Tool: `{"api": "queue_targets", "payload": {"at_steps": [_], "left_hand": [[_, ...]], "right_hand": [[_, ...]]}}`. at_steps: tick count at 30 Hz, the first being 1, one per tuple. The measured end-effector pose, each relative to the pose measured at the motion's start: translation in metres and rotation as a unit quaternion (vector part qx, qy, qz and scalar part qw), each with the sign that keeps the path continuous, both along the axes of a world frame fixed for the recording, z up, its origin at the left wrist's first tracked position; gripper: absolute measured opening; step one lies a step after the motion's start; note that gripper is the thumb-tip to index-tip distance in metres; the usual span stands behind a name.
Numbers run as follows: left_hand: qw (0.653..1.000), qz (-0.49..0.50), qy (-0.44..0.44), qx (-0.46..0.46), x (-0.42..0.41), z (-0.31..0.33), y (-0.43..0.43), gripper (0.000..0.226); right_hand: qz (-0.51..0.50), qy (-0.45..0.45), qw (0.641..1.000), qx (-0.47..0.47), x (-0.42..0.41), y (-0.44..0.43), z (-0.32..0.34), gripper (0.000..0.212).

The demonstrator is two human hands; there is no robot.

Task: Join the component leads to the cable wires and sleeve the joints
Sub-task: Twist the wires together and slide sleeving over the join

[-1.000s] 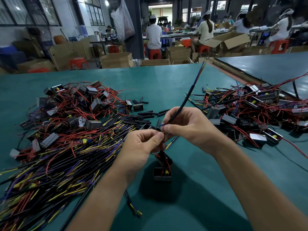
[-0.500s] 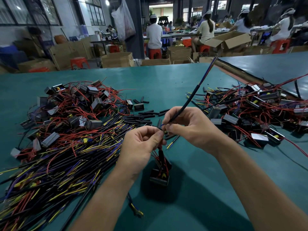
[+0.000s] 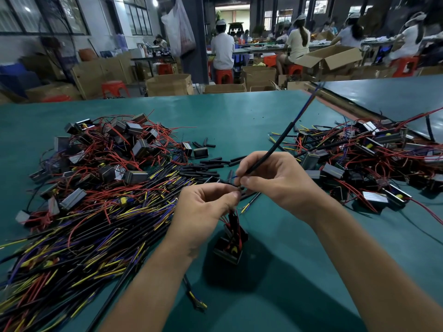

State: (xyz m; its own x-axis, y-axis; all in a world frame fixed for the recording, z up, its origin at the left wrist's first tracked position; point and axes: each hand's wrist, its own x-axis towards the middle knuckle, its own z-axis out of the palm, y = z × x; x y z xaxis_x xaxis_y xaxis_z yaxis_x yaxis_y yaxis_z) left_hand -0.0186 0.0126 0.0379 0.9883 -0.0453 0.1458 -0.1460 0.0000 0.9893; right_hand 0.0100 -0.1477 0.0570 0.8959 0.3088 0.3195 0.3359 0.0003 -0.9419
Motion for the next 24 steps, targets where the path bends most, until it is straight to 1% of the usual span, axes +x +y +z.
{"api": "queue_targets", "payload": {"at_steps": [2,4,6,8,10,12,15,18,21,23,24], "left_hand": [[0.997,-0.031,0.065,-0.033,0.001,0.001,0.002,0.025],[0.986,-0.070,0.135,-0.070,0.002,0.002,0.003,0.024],[0.970,-0.111,0.187,-0.106,0.002,0.003,0.005,0.017],[0.960,-0.138,0.207,-0.126,0.002,0.004,0.007,0.007],[0.959,-0.148,0.206,-0.127,0.002,0.004,0.008,0.006],[0.961,-0.147,0.200,-0.119,0.002,0.003,0.009,0.011],[0.965,-0.128,0.190,-0.126,0.003,0.000,0.009,0.013],[0.970,-0.112,0.174,-0.132,0.004,0.000,0.010,0.012],[0.973,-0.094,0.163,-0.136,0.004,0.001,0.011,0.013],[0.979,-0.076,0.144,-0.122,0.004,0.001,0.011,0.010],[0.985,-0.064,0.122,-0.100,0.004,0.001,0.010,0.007]], "right_hand": [[0.025,0.004,1.000,0.011,0.000,-0.001,0.000,0.023],[0.050,0.012,0.999,0.015,-0.001,-0.002,-0.001,0.017],[0.067,0.021,0.997,0.012,0.000,-0.004,-0.001,0.015],[0.078,0.029,0.996,0.011,0.000,-0.005,-0.001,0.015],[0.084,0.033,0.996,0.012,0.001,-0.005,-0.001,0.017],[0.080,0.028,0.996,0.010,0.000,-0.005,-0.001,0.018],[0.069,0.023,0.997,0.011,0.000,-0.004,-0.001,0.011],[0.054,0.019,0.998,0.009,0.000,-0.005,0.001,0.020],[0.038,0.017,0.999,-0.003,-0.001,-0.004,0.002,0.022],[0.026,0.016,0.999,-0.024,-0.002,-0.002,0.003,0.022],[0.018,0.018,0.999,-0.032,-0.002,-0.002,0.003,0.021]]}}
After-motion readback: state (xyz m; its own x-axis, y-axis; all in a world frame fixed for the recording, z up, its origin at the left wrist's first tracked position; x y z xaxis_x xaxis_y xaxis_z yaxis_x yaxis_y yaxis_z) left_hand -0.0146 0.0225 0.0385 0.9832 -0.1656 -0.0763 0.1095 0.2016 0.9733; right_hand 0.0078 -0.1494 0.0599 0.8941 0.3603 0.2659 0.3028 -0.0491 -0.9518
